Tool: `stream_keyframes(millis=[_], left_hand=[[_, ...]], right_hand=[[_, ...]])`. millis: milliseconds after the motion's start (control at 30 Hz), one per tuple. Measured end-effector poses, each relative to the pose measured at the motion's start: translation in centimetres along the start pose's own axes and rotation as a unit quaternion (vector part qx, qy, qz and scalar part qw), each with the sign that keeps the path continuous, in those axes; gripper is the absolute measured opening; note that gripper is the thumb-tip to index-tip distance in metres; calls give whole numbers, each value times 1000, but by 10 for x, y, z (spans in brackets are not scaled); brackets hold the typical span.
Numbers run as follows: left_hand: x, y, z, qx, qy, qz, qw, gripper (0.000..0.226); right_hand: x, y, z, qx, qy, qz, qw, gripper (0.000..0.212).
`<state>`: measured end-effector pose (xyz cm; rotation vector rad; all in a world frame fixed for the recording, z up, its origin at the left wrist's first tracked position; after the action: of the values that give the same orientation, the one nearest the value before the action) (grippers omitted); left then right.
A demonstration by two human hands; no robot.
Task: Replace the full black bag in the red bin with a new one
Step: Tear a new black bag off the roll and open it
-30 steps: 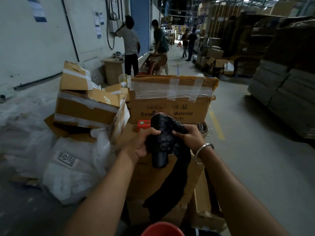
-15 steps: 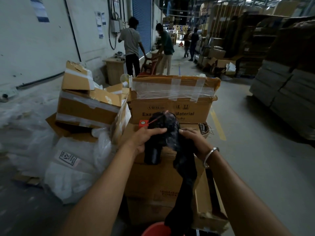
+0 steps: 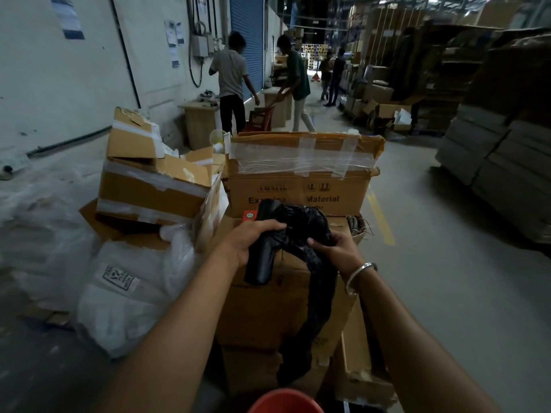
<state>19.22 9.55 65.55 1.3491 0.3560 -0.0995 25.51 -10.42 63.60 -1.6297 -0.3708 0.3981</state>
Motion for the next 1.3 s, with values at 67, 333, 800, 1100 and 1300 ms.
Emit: stream_keyframes(millis=[67, 333, 800, 1100, 1300], left_hand=[[2, 0, -3, 11, 4, 2, 1000, 24], [10, -7, -6, -29, 42, -10, 999, 30], [80, -17, 2, 168, 119, -64, 977, 51], [129, -30, 17, 591, 128, 70, 794, 49], [150, -49, 19, 672, 130, 123, 718, 60]], right_hand=[[-2, 1, -2, 7, 14, 2, 1000, 10], [12, 13, -19, 33, 175, 13, 984, 17], [41, 18, -32, 75, 229, 14, 970, 14], [57, 17, -51, 82, 250, 14, 965, 11], [62, 25, -57, 91, 249, 19, 964, 12]])
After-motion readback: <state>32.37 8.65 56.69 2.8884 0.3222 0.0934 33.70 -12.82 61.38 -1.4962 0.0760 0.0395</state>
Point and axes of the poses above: each hand's wrist, its own x-axis towards the middle knuckle, its own z-axis out of the palm, y = z × x, the point moved 2 cm from there along x, towards the middle knuckle, and after that the axes turned 1 degree about y, right-handed, at the moved point
